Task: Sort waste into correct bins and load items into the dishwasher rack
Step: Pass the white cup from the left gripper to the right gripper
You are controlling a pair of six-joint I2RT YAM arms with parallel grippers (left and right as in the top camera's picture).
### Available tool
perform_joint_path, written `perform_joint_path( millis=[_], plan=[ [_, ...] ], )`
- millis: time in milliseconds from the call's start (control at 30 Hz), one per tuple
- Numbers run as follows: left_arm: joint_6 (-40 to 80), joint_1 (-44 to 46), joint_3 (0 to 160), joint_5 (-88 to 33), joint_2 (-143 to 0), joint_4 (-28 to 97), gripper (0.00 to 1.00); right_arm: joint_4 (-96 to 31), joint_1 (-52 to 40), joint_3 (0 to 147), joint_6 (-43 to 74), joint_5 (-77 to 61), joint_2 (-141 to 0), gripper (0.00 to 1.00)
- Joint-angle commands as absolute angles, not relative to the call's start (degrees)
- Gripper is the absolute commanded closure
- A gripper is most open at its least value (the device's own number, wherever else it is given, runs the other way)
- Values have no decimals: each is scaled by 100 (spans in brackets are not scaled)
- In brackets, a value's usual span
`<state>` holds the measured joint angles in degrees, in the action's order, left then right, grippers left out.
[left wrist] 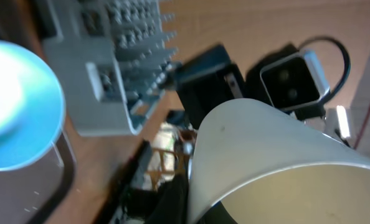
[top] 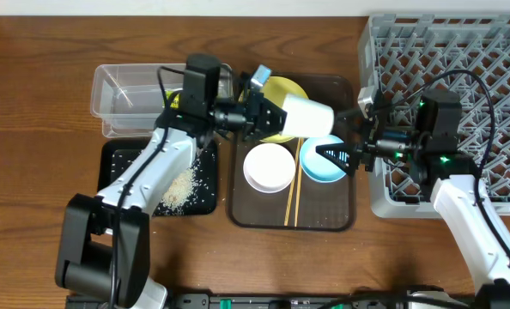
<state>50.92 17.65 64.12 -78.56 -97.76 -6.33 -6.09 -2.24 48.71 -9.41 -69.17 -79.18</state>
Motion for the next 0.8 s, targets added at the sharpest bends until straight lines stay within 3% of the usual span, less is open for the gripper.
perform_joint_path(
  millis=[0, 300, 767],
  plan=[
    [5179, 1852, 6436, -8189, -9773, -652, 93, -401, -307, 4939, -943, -7481, -7957, 6],
    [5179, 1964, 6436, -8182, -9773, -655, 93, 666, -309, 4939, -416, -8047, -7953, 6],
    [5181, 2108, 6436, -8162, -9773, -655, 93, 690, -386, 4939, -329, -8012, -7953, 16]
  ],
)
